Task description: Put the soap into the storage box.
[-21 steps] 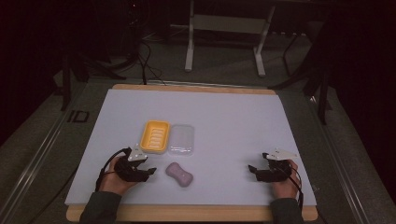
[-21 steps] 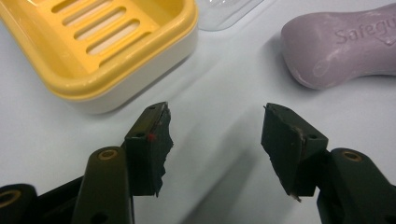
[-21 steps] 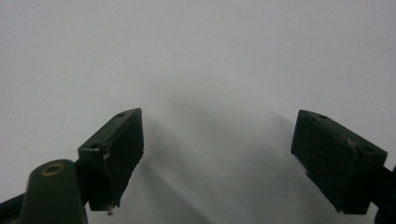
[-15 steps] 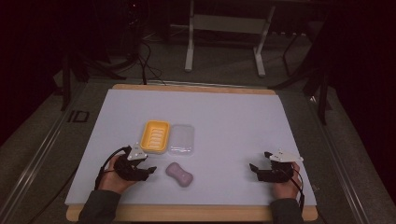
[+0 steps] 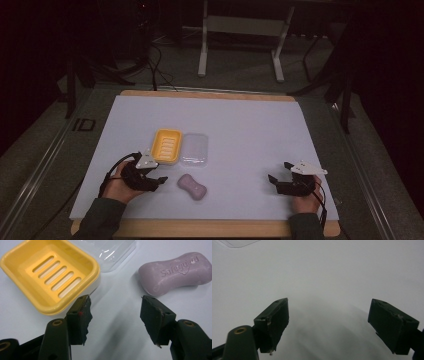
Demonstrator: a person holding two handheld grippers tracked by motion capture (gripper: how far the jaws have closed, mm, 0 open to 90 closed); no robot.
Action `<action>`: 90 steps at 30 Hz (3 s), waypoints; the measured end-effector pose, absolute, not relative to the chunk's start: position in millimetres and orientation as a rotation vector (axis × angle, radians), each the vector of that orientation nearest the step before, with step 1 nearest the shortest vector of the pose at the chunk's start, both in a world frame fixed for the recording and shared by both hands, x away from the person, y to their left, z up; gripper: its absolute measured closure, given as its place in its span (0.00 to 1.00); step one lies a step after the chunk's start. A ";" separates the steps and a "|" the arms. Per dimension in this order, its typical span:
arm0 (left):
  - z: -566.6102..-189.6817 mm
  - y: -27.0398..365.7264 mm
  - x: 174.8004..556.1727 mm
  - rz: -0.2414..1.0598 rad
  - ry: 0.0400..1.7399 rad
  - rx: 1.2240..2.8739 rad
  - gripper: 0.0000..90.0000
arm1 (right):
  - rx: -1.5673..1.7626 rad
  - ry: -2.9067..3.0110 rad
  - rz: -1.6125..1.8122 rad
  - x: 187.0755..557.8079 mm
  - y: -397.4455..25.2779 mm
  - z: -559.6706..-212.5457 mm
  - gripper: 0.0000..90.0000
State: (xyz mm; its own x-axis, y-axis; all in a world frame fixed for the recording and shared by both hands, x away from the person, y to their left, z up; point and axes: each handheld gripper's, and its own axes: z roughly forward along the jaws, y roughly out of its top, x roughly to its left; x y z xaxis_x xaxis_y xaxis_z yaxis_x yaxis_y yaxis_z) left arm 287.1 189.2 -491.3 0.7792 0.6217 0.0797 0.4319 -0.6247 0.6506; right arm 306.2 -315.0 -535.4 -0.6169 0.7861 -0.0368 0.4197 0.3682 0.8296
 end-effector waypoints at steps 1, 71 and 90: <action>-489.9 188.8 287.2 0.399 0.770 2.347 0.47 | 1.046 2.203 1.150 306.0 -314.9 -535.4 0.19; -454.7 120.2 312.9 0.333 0.327 2.617 0.31 | 1.029 2.194 1.144 304.5 -314.1 -535.3 0.19; -455.1 107.5 312.4 0.299 0.251 2.644 0.32 | 1.024 2.198 1.141 304.5 -313.7 -535.4 0.19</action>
State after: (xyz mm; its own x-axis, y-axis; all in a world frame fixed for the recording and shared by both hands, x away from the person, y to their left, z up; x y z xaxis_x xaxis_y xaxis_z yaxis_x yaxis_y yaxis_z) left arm 312.4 107.5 -455.1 0.9597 0.2263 0.1667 0.1252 -0.8752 0.4673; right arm 304.5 -313.7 -535.4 -0.6183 0.7839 -0.0573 0.4043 0.3797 0.8321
